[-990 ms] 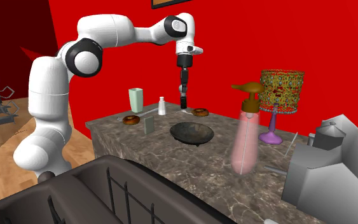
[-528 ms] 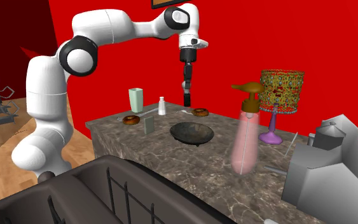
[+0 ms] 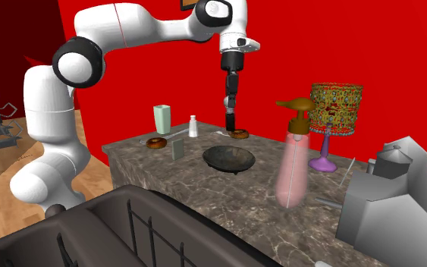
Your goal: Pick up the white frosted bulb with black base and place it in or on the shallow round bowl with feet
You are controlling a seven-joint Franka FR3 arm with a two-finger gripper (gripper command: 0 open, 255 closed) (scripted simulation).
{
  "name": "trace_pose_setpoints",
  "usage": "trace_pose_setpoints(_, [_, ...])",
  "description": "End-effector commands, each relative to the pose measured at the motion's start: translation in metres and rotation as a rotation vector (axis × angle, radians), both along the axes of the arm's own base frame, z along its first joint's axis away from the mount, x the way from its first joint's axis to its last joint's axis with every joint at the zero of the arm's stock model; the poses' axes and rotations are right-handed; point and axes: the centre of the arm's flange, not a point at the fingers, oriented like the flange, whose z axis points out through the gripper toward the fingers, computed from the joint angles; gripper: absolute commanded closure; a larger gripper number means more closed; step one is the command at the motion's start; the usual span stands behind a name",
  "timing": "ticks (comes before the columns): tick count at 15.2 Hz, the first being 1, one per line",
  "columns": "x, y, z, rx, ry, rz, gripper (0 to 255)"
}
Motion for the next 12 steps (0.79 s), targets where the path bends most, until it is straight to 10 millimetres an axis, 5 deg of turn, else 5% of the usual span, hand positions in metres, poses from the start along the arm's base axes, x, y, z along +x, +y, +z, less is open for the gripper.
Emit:
trace_pose_setpoints(1, [0.000, -0.006, -0.005, 0.000, 0.000, 0.002, 255])
trace_pose_setpoints(12, [0.000, -0.006, -0.063, 0.000, 0.000, 0.002, 255])
